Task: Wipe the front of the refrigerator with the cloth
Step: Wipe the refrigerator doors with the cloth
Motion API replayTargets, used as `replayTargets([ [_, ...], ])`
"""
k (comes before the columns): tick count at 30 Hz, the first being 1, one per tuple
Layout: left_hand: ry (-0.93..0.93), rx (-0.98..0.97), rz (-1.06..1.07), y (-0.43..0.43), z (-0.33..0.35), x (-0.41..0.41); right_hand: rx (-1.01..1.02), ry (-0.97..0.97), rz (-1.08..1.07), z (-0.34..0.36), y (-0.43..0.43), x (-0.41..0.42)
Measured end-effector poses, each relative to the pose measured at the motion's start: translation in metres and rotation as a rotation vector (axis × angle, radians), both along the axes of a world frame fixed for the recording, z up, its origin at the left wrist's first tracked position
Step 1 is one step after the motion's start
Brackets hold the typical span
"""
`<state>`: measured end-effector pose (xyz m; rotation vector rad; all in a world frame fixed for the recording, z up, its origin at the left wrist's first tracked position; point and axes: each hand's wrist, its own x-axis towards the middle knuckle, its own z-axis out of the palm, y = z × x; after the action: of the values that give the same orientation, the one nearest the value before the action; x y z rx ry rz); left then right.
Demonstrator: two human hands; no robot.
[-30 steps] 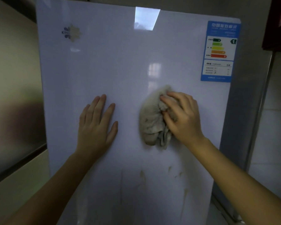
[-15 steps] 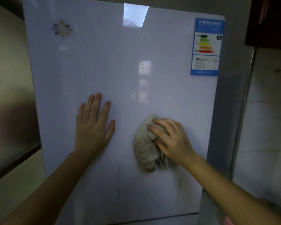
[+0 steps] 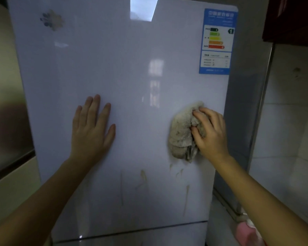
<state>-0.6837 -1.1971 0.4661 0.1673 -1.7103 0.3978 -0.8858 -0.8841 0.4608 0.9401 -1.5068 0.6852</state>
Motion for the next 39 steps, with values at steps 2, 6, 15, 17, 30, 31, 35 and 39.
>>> replayTargets([
  [2,-0.025,0.024,0.005,0.004,0.000,0.002,-0.009,-0.049,-0.004,-0.026,0.013,-0.005],
  [6,-0.061,0.091,0.020,0.012,-0.018,0.011,0.031,-0.163,0.000,-0.083,0.034,-0.005],
  [15,-0.187,0.101,0.137,0.008,-0.080,0.040,0.114,-0.264,0.061,-0.111,0.064,0.006],
  [17,-0.202,0.124,0.155,0.006,-0.085,0.050,0.099,-0.234,0.098,-0.094,0.056,0.013],
  [30,-0.249,0.161,0.119,-0.023,-0.101,0.098,0.122,-0.070,0.294,-0.023,-0.086,0.087],
  [31,-0.244,0.159,0.105,-0.028,-0.107,0.099,0.128,-0.077,0.281,-0.026,-0.097,0.089],
  [35,-0.214,0.133,0.059,-0.046,-0.137,0.094,0.153,-0.040,0.247,-0.054,-0.130,0.096],
  [39,-0.175,0.145,-0.005,-0.057,-0.167,0.084,0.135,-0.034,0.213,-0.092,-0.152,0.103],
])
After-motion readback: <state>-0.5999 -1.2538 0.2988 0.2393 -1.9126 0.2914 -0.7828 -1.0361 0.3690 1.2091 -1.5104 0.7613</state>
